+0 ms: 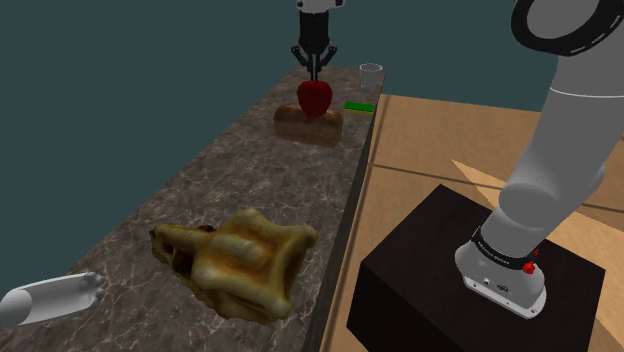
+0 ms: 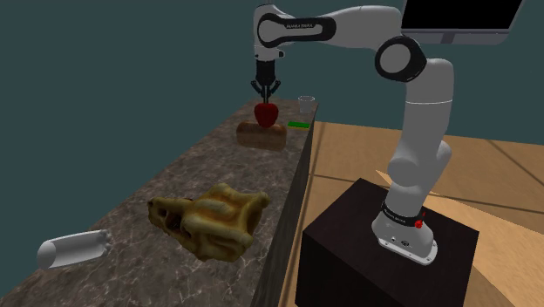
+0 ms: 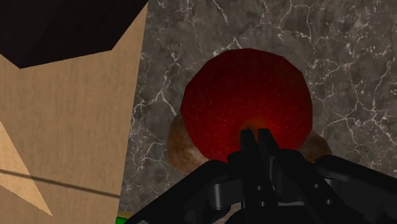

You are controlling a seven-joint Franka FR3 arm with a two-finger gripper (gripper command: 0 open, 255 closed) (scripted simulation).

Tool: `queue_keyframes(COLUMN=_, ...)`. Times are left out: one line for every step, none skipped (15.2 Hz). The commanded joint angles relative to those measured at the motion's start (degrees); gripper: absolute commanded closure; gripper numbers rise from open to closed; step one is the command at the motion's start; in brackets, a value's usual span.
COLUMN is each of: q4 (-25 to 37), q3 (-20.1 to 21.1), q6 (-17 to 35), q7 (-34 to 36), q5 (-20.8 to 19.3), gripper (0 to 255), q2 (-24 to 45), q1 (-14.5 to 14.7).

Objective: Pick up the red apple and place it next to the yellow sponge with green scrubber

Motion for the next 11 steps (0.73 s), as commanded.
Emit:
queue_keyframes(q4=1.2, q3=-0.9, q6=-0.6, q7=-2.6, q5=0.0, gripper=255, q2=0.5, q1=-1.5)
queue_keyframes(q4=1.6, q3=-1.4, q6=-0.8, q7=-3.8, q5=0.0, gripper=255, q2=0.8, q1=-2.2)
queue_keyframes(q4=2.1, q3=-1.8, q6=-0.9, q7=-5.0, q5=0.0, gripper=255, q2=1.1, q1=-2.9)
queue_keyframes(q4=2.8, q3=-2.3, q6=-1.1, q7=-6.2, q5=0.0, gripper=255, q2=1.6, q1=-3.6)
queue_keyframes(q4=3.5, q3=-2.7, q6=-1.3, q7=-7.3, q5=-0.1, gripper=255, q2=2.0, q1=-4.3)
queue_keyframes(q4=4.3, q3=-3.2, q6=-1.6, q7=-8.5, q5=-0.1, gripper=255, q2=2.6, q1=-5.0)
queue_keyframes(q4=5.1, q3=-3.6, q6=-1.8, q7=-9.7, q5=-0.2, gripper=255, q2=3.2, q1=-5.7)
queue_keyframes(q4=6.1, q3=-4.0, q6=-2.1, q7=-10.8, q5=-0.3, gripper=255, q2=3.9, q1=-6.3)
queue_keyframes(q4=7.3, q3=-4.4, q6=-2.5, q7=-11.9, q5=-0.4, gripper=255, q2=4.6, q1=-6.9)
queue_keyframes(q4=8.5, q3=-4.8, q6=-2.9, q7=-13.0, q5=-0.5, gripper=255, q2=5.5, q1=-7.5)
queue_keyframes(q4=9.8, q3=-5.2, q6=-3.3, q7=-14.1, q5=-0.7, gripper=255, q2=6.4, q1=-8.1)
